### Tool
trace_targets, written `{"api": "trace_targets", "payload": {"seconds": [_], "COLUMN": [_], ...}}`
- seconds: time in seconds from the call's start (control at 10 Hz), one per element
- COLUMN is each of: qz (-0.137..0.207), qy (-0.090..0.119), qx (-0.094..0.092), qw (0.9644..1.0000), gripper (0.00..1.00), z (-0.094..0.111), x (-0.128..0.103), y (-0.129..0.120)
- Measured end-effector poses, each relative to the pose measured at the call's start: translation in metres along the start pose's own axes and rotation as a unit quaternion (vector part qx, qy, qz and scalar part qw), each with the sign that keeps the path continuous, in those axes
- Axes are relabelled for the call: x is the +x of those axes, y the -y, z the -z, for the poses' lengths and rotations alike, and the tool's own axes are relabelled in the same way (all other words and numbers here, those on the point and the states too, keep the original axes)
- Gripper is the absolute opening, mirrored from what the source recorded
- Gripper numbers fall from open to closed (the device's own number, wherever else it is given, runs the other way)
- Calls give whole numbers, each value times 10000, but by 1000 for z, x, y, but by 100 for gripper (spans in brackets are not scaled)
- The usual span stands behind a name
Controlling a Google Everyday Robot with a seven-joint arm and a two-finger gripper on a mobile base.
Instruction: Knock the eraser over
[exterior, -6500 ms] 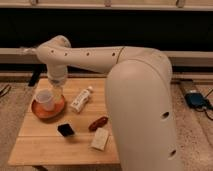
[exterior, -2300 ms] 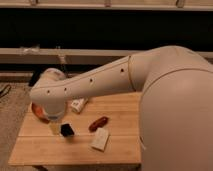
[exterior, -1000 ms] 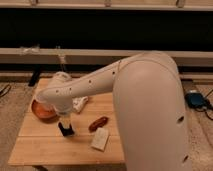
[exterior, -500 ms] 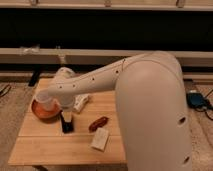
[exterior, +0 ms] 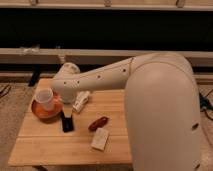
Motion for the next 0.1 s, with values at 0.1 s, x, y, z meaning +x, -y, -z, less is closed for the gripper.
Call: {"api": "trace_targets", "payload": {"seconds": [0.1], "qz": [0], "qy": [4], "qx": [-10], "qw": [10000], "gripper": [71], "z": [0], "x": [-1], "y": [-1]}}
